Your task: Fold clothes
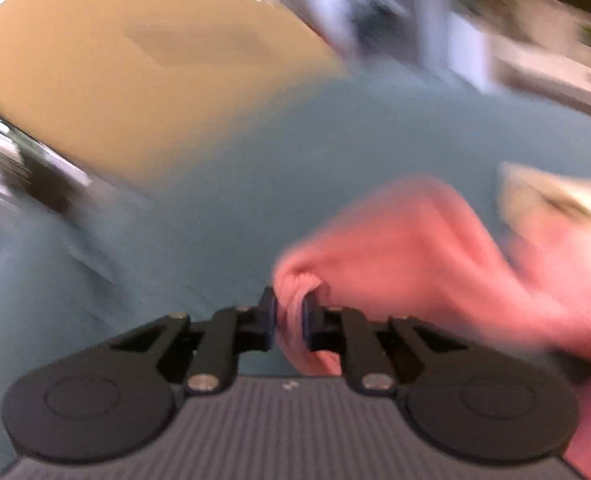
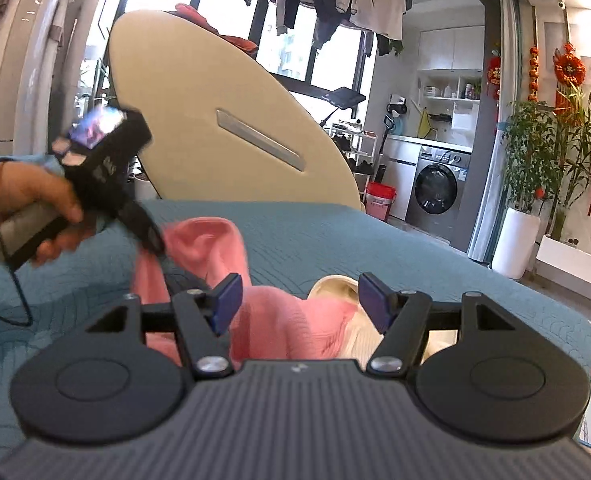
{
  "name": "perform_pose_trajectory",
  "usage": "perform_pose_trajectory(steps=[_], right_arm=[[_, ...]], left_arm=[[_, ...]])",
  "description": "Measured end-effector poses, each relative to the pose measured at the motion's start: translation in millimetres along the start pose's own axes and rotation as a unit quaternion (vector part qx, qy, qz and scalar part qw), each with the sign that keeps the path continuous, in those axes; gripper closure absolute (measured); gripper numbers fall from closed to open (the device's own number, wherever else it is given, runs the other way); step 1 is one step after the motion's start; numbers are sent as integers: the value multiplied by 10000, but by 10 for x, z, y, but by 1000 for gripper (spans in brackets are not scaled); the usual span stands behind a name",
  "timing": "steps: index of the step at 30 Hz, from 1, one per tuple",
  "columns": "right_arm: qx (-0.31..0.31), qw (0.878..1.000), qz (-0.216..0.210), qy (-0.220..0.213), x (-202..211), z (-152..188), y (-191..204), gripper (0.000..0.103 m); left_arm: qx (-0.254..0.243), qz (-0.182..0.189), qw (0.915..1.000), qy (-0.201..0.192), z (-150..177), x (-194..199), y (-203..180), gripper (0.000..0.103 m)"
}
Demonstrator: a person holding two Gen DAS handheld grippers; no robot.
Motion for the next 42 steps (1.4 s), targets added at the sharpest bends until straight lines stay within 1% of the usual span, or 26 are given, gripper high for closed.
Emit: perform_pose_trajectory(steps=[1, 2, 4, 6, 7, 8, 10, 12, 14, 17, 18, 20, 21, 22, 23, 25, 27, 28, 30, 31, 32, 33, 36, 38, 40, 42], right_arm=[[-46, 10000, 16, -15, -3, -3, -15, 36], [-72, 10000, -6, -8, -13, -4, -10, 36], [-57, 9999, -106, 55, -36, 2, 19, 36], [65, 9993, -320, 207, -59, 16, 76, 36], [168, 9974, -602, 357, -72, 20, 127, 36], [335, 9928, -1034, 499, -73, 16, 207, 36], [925, 9763, -1835, 680, -6, 61, 439, 36], [1554, 9569, -2298, 865, 48, 149, 704, 36], [2092, 9407, -2443, 1077, 55, 256, 961, 36], [2671, 9290, -2177, 1349, -41, 434, 1223, 36], [2773, 9290, -2034, 1367, -84, 493, 1274, 36], [2355, 9414, -1880, 1516, -176, 437, 1263, 38], [2115, 9472, -1806, 1597, -222, 401, 1253, 44], [1824, 9530, -1720, 1700, -270, 352, 1236, 77], [1702, 9552, -1678, 1746, -296, 310, 1231, 94], [1573, 9567, -1757, 1704, -285, 223, 1235, 95], [1239, 9420, -2708, 1545, -112, 60, 1246, 95], [1123, 9226, -3406, 1421, 29, -1, 1257, 95], [904, 8639, -4824, 1130, 336, -114, 1278, 95], [822, 8468, -5136, 1110, 403, -130, 1292, 94], [790, 8434, -5192, 1134, 409, -100, 1316, 92], [767, 8421, -5211, 1160, 407, -62, 1342, 91], [958, 8506, -4947, 1502, 217, 76, 1254, 69], [767, 8392, -5103, 1716, 127, 75, 1083, 53], [296, 8449, -5109, 1557, 49, -13, 806, 40], [-536, 8710, -4752, 1126, -47, -126, 347, 26]], left_arm=[[111, -512, 9983, -241, -56, -43, 110, 40], [125, -777, 9966, -238, -73, -100, 171, 0], [344, -1053, 9938, -8, -46, -247, 312, 0], [764, -524, 9944, 503, 21, -370, 393, 0], [992, -79, 9916, 829, 65, -426, 411, 0], [1113, 209, 9886, 991, 89, -444, 401, 0], [1120, 423, 9876, 1019, 94, -425, 370, 0], [966, 410, 9906, 881, 74, -387, 323, 0], [691, 488, 9941, 678, 48, -298, 221, 0], [474, 814, 9939, 574, 85, -160, 48, 0], [440, 910, 9931, 593, 70, -133, 53, 0], [351, 1263, 9889, 705, 37, -133, -40, 0], [361, 1357, 9874, 733, 50, -152, -92, 0], [369, 1450, 9858, 761, 62, -166, -138, 0], [364, 1537, 9843, 787, 68, -157, -151, 0], [342, 1737, 9807, 830, 93, -151, -197, 0], [349, 1861, 9780, 872, 117, -138, -188, 0], [366, 1939, 9762, 900, 122, -139, -178, 0], [380, 2050, 9734, 953, 134, -136, -161, 0], [357, 2117, 9715, 1003, 146, -150, -172, 0], [281, 2185, 9695, 1074, 162, -172, -206, 0], [242, 2189, 9693, 1094, 161, -153, -221, 0], [-122, 2118, 9698, 1204, 257, -99, -375, 0], [-497, 2154, 9668, 1278, 334, -72, -521, 0], [-648, 2292, 9612, 1390, 379, -30, -591, 0], [-738, 2428, 9551, 1531, 417, 21, -615, 0]])
Point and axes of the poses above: each gripper's, at about its wrist camera, not at the fingertips, and x roughly against the way its jaws point, y to its left, z to its underside, the point moved 1 cm from there along -x, roughly the way its jaws point, and after that the axes turned 2 degrees about z, right-handed, at the moved point
